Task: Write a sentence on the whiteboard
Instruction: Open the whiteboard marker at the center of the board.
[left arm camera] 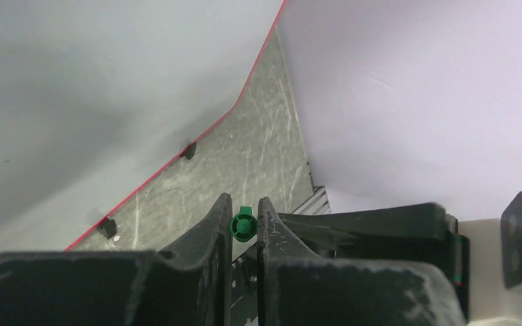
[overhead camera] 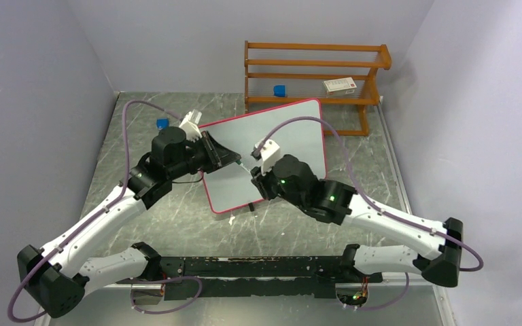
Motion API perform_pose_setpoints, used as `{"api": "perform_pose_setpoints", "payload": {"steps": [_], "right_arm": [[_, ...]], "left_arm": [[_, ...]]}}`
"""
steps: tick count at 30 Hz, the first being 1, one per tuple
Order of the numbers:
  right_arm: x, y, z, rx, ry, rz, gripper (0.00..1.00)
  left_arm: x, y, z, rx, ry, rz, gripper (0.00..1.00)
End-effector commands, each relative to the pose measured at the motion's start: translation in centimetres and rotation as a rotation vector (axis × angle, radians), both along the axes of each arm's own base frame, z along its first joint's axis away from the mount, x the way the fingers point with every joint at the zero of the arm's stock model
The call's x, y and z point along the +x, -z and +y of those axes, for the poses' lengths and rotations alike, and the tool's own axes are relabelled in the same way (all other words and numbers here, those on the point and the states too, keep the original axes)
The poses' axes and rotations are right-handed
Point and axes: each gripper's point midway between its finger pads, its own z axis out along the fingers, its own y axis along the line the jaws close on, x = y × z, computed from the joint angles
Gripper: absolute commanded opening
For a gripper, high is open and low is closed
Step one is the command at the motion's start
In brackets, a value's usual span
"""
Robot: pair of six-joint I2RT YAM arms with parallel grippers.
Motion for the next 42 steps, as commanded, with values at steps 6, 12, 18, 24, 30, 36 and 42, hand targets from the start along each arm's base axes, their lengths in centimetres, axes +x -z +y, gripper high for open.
{"api": "perform_pose_setpoints", "payload": {"steps": [6,12,18,24,30,36,42], "right_arm": [[0.1,-6.0,0.2,0.581,0.003,0.068,0.79],[0.9,-6.7,-1.6,0.860,-0.034,0.181,1.00],[0.4,-6.7,-0.8,0.999,-0.097,0.279,0.96],[0.1,-7.2,0.2,1.056,-0.155,0.327,0.82],[0.1,-7.6,0.7,1.071,-0.175,0.338,0.65],[0.2,-7.9,0.9,1.086,-0.184,0.341,0.56],[0.1,-8.2,1.0,1.080,-0.197,0.335,0.49]], "left_arm": [[1.0,-2.1,2.5,-0.184,-0.177,-0.013,0.05],[0.6,-3.4,3.5,-0.318,-0.221,-0.024,0.05],[0.0,-4.1,3.2,-0.447,-0.191,-0.007,0.05],[-0.3,-4.0,2.6,-0.513,-0.155,0.020,0.05],[-0.5,-4.0,1.8,-0.550,-0.113,0.041,0.05],[-0.6,-4.0,1.4,-0.563,-0.088,0.047,0.05],[-0.8,-3.9,1.1,-0.522,-0.063,0.051,0.05]]}}
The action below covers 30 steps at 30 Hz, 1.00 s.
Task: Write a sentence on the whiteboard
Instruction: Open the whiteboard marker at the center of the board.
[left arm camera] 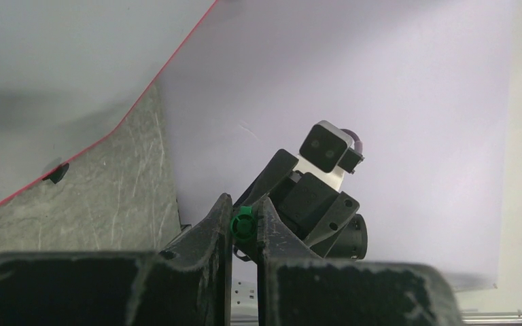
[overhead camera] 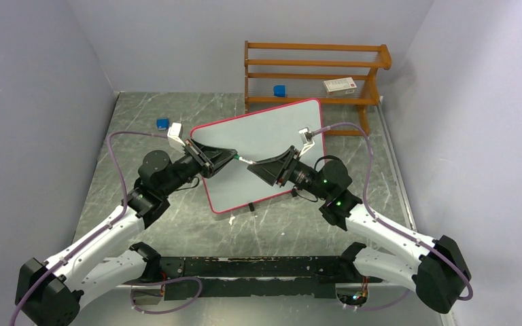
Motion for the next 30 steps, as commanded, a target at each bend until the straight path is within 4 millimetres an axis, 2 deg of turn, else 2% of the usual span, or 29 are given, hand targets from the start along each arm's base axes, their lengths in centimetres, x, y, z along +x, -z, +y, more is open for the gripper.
{"api": "perform_pose_setpoints", "payload": {"steps": [1,16,19,23,26,30], "right_arm": [[-0.21,-2.13,-0.05,0.044,-0.013,-0.052,0.47],[-0.64,-2.58,-0.32,0.046,-0.030,-0.074,0.28],[-0.74,-2.45,-0.34,0.039,-0.039,-0.072,0.28],[-0.88,-2.63,-0.54,0.048,-0.043,-0.076,0.20],[-0.88,-2.80,-0.78,0.055,-0.040,-0.078,0.20],[-0.95,-3.08,-0.85,0.063,-0.045,-0.079,0.29]], "left_arm": [[-0.47,-1.42,-0.16,-0.012,0.033,-0.042,0.05],[-0.35,-1.26,-0.03,0.024,0.027,-0.041,0.05],[-0.27,-1.30,-0.05,0.045,0.030,-0.046,0.05],[-0.25,-1.15,-0.13,0.053,0.037,-0.043,0.05],[-0.34,-0.98,-0.15,0.050,0.041,-0.036,0.05],[-0.41,-0.97,-0.01,0.042,0.036,-0.034,0.05]]}}
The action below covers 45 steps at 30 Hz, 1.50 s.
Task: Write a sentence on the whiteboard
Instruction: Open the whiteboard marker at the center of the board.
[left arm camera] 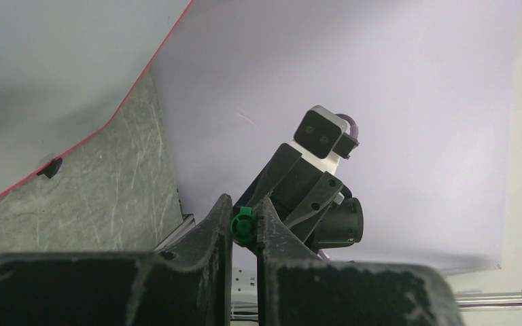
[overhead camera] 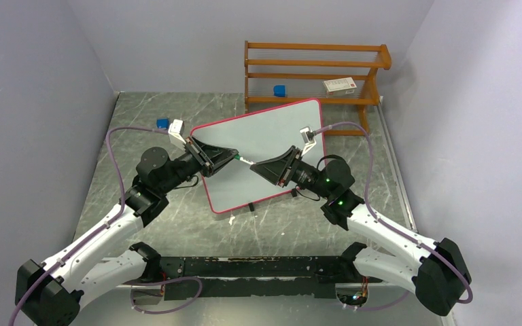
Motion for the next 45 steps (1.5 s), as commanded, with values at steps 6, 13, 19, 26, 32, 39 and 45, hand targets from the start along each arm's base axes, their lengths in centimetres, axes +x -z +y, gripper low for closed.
{"api": "perform_pose_setpoints", "payload": {"steps": [6,13,19,26,32,39,45], "right_arm": [[-0.5,-3.0,-0.5,0.066,-0.012,-0.068,0.34],[-0.4,-2.9,-0.3,0.066,-0.016,-0.065,0.24],[-0.2,-2.6,-0.3,0.051,-0.013,-0.065,0.04],[-0.5,-2.6,-0.8,0.034,0.003,-0.082,0.00],[-1.4,-2.2,-1.4,0.019,-0.001,-0.096,0.00],[-2.5,-1.3,-1.7,-0.016,-0.036,-0.100,0.00],[-1.7,-1.3,-2.9,-0.079,0.054,-0.130,0.00]], "left_arm": [[0.3,0.1,0.4,0.012,-0.012,-0.005,0.05],[0.3,0.2,0.3,0.005,-0.010,-0.002,0.05],[0.4,0.4,0.5,0.008,-0.019,0.003,0.05],[1.1,-0.2,1.6,-0.048,-0.090,-0.002,0.05],[2.2,-1.7,3.5,-0.079,-0.187,-0.034,0.05],[3.3,-3.0,5.6,-0.137,-0.254,-0.053,0.05],[3.0,-2.0,4.4,0.033,-0.178,-0.089,0.05]]}}
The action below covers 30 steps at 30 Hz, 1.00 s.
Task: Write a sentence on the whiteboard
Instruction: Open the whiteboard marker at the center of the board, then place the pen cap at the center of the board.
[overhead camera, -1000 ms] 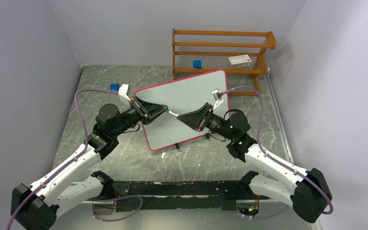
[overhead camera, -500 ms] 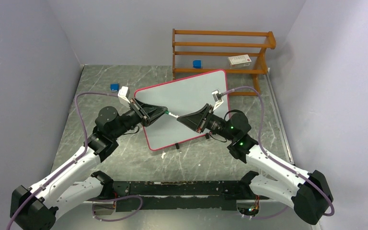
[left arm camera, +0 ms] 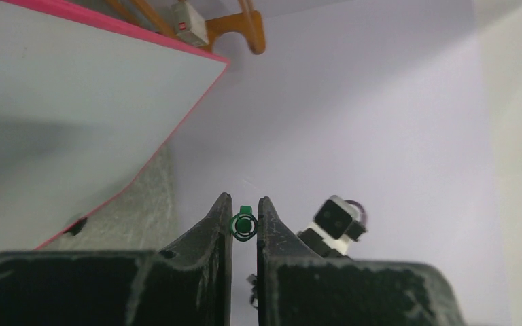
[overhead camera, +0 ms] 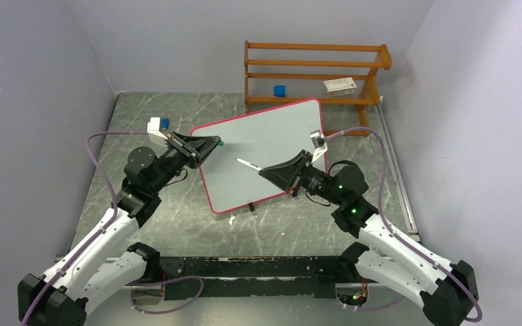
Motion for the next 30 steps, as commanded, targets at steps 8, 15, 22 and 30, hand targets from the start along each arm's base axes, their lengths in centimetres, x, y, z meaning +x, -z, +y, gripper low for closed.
{"api": "perform_pose_setpoints", "payload": {"steps": [8,15,22,30], "right_arm": [[2.2,-0.3,-3.5,-0.174,0.245,-0.095,0.00],[3.0,-0.3,-5.8,-0.252,0.367,-0.112,0.00],[3.4,-0.1,-8.3,-0.315,0.483,-0.112,0.00],[3.9,0.1,-12.1,-0.399,0.650,-0.089,0.00]], "left_arm": [[-1.3,2.8,-1.0,0.586,0.195,-0.126,0.05],[-4.0,8.0,-2.3,0.892,0.385,-0.120,0.05],[-7.6,12.9,-5.4,1.147,0.575,-0.120,0.05],[-10.3,17.0,-7.3,1.312,0.704,-0.113,0.05]]}}
